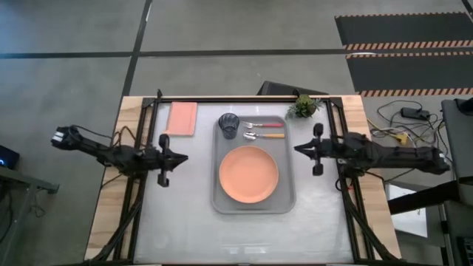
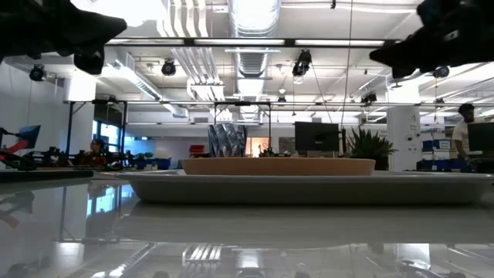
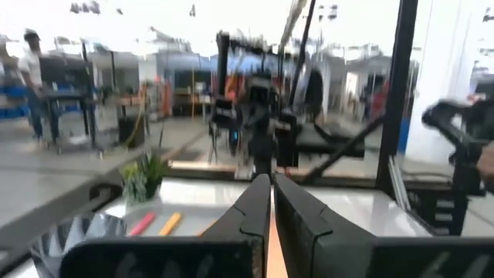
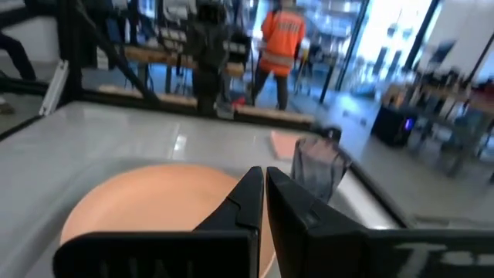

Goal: Pick and place plate/cup/fork/spoon on tray
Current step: Return to Home Position

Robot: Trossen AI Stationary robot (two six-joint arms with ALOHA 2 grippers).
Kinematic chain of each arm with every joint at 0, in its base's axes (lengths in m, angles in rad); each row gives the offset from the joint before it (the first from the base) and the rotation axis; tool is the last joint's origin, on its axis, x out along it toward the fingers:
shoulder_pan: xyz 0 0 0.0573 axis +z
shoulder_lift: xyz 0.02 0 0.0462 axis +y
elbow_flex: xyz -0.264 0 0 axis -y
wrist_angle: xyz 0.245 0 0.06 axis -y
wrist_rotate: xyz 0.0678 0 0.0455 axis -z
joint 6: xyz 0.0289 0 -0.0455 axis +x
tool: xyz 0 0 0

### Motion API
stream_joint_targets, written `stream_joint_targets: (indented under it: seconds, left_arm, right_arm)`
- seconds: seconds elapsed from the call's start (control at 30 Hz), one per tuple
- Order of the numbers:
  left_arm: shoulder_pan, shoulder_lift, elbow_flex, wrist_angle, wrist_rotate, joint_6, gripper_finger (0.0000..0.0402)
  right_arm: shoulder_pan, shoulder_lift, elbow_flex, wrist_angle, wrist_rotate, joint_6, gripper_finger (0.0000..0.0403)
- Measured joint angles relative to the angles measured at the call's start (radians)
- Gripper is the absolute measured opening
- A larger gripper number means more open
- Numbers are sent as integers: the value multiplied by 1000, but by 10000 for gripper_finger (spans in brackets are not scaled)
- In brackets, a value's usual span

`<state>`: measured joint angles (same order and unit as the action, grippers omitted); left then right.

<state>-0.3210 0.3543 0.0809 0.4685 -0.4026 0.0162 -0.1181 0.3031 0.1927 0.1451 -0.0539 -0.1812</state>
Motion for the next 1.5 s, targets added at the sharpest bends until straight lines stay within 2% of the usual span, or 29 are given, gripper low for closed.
stream_joint_targets:
  seconds: [0.2,0.4,0.63,0.77,1.0,1.17,1.5]
  left_arm:
    - [0,-120,-72,45,-2,89,0]
    - [0,-246,-72,-133,-2,103,0]
    - [0,-321,-73,-246,-7,178,0]
    - [0,-331,-70,-213,-93,216,0]
    - [0,-324,-72,-216,-126,254,0]
    - [0,-307,-72,-217,-126,254,0]
    - [0,-261,-72,-217,-126,253,0]
  right_arm:
    - [0,-173,-62,-28,-7,-55,8]
    - [0,-302,-104,-62,-31,-106,8]
    - [0,-295,-149,33,-62,-151,8]
    - [0,-303,-154,49,-85,-133,8]
    - [0,-264,-154,42,23,-43,8]
    - [0,-242,-154,39,28,32,8]
    - [0,-235,-154,37,28,27,8]
